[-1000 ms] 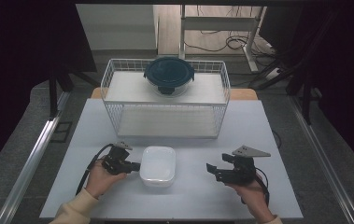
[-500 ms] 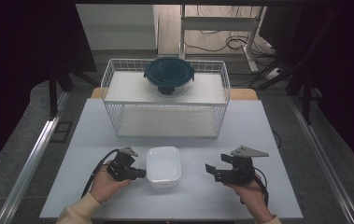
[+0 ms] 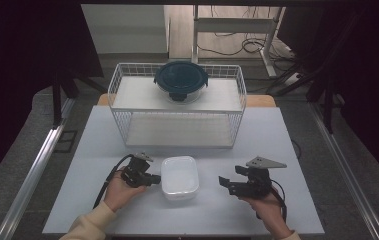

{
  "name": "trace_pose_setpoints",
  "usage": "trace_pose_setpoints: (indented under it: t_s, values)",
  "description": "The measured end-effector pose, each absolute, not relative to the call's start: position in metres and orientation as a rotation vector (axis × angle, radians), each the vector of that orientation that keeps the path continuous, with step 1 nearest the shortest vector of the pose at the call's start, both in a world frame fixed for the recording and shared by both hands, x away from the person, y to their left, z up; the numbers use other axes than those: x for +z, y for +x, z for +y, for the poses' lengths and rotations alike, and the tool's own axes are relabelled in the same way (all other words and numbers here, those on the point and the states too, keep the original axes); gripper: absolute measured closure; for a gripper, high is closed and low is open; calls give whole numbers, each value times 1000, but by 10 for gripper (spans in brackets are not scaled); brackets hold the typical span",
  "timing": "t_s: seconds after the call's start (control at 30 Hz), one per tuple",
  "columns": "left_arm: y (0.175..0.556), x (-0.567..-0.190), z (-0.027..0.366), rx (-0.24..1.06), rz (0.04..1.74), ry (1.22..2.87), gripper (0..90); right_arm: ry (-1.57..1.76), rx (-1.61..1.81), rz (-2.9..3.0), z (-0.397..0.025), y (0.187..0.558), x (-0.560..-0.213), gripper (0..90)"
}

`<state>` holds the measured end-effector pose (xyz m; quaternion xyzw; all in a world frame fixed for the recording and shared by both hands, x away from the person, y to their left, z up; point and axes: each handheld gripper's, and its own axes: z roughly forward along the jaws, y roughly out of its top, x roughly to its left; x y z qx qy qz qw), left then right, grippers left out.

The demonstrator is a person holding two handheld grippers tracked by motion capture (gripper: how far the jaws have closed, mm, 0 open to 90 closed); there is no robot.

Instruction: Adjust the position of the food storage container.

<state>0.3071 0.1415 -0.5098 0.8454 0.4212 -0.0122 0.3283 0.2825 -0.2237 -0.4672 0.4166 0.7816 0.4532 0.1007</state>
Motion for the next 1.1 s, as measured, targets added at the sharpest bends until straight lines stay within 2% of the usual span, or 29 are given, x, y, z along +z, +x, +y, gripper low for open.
trace_pose_setpoints:
  t_s: [0.43, 0.67, 0.8, 0.93, 1.1]
  values:
    - [313, -509, 135, -32, 1108, 2194, 900, 1227, 1337, 2311, -224, 282, -468, 203]
    - [291, -484, 162, 104, 1096, 2079, 885, 1200, 1343, 2329, -223, 281, -467, 204]
    - [273, -475, 175, 95, 1139, 1964, 509, 1181, 1352, 2346, -221, 281, -468, 203]
    - [265, -471, 181, 97, 1157, 1924, 339, 1168, 1359, 2360, -219, 281, -468, 200]
    - [266, -470, 188, 45, 1176, 1856, 287, 1161, 1366, 2382, -216, 281, -469, 197]
